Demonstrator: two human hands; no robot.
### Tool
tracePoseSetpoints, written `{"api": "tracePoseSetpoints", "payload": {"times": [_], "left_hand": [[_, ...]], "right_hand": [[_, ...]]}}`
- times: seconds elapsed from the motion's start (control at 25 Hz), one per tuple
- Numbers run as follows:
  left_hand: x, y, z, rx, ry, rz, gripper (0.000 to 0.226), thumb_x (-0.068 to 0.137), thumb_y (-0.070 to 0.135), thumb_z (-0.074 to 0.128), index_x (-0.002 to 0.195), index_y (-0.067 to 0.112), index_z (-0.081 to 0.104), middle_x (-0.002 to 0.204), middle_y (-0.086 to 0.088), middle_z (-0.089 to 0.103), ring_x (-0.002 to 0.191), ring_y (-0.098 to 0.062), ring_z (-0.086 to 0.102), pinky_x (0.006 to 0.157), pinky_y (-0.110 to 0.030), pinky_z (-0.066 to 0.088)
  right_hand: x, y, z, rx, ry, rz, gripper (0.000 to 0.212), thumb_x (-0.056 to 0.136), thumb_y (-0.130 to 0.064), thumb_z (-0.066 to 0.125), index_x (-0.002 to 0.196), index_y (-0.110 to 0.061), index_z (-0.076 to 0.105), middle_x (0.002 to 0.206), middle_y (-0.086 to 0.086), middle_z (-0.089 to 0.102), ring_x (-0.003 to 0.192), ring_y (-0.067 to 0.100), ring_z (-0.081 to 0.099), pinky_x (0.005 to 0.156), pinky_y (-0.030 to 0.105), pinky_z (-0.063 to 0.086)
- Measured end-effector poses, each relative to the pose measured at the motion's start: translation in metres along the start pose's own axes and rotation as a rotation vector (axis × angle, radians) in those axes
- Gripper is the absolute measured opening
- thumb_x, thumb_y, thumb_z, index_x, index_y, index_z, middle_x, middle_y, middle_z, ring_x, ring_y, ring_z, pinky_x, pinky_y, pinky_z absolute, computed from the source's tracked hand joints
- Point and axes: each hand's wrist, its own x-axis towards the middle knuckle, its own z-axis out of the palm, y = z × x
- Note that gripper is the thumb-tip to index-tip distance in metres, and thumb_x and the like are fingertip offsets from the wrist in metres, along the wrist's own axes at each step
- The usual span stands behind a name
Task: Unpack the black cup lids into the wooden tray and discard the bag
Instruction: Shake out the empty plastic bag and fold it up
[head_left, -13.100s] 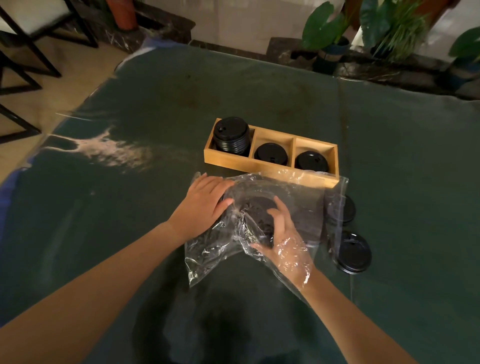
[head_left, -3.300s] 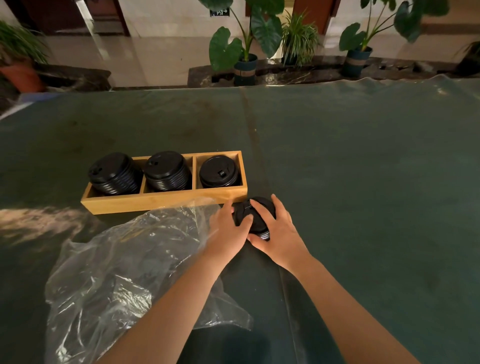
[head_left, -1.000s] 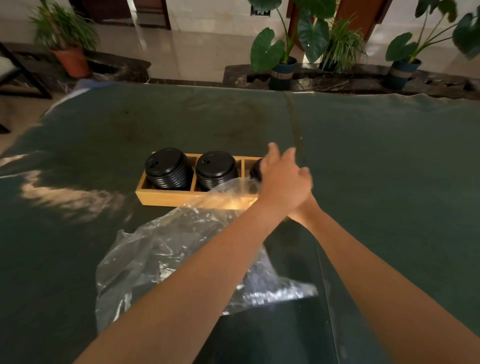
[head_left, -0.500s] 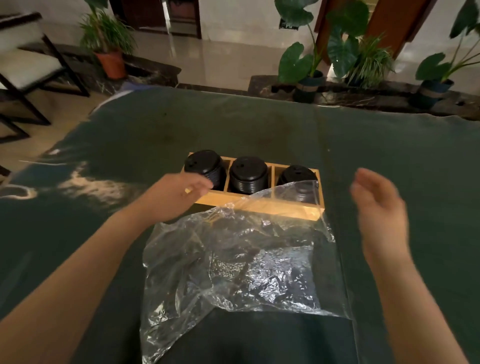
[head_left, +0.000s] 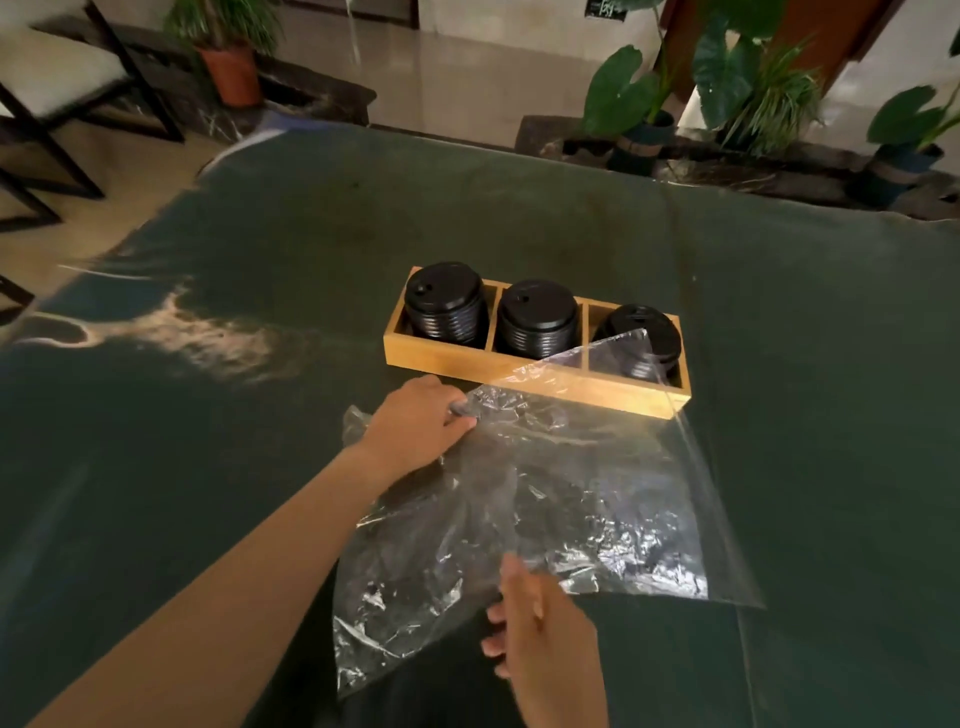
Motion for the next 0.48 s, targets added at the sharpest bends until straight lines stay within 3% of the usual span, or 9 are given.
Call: {"api": "tracePoseSetpoints", "payload": {"times": [0.12,0.24,0.36,0.48], "left_hand": [[0.0,0.003,0.001,0.013,0.026,-0.036,0.021,0.088,0.032,0.056,0.091,0.011,0.061,0.092,-0.007,0.051,0.099,-0.028,0.052,0.088,-0.04,0.045],[0.003,0.006,-0.003,-0.012,0.013,-0.074,0.023,0.088,0.027,0.057,0.089,0.005,0.061,0.099,-0.013,0.059,0.098,-0.029,0.055,0.083,-0.039,0.046],[0.002,0.002,-0.016,-0.082,-0.024,-0.136,0.018,0.087,0.025,0.054,0.079,0.009,0.053,0.084,-0.006,0.062,0.086,-0.027,0.059,0.065,-0.032,0.039],[-0.009,-0.004,-0.032,-0.302,-0.079,-0.21,0.013,0.084,0.022,0.056,0.08,0.01,0.053,0.08,-0.004,0.069,0.077,-0.02,0.065,0.061,-0.032,0.045]], "right_hand": [[0.023,-0.012,-0.002,0.239,0.076,0.165,0.045,0.09,-0.048,0.046,0.09,-0.006,0.062,0.073,0.01,0.07,0.057,0.017,0.07,0.05,0.032,0.058],[0.031,-0.011,-0.001,0.296,0.263,0.104,0.033,0.091,-0.04,0.05,0.093,-0.008,0.056,0.067,0.002,0.068,0.056,0.015,0.069,0.046,0.027,0.056],[0.029,-0.012,-0.005,0.408,0.447,0.13,0.033,0.089,-0.031,0.058,0.108,-0.008,0.045,0.077,0.005,0.065,0.061,0.015,0.068,0.048,0.028,0.056],[0.033,-0.017,-0.015,0.734,0.437,0.243,0.049,0.084,-0.026,0.068,0.121,-0.005,0.045,0.091,0.012,0.066,0.067,0.019,0.069,0.049,0.028,0.055]]}}
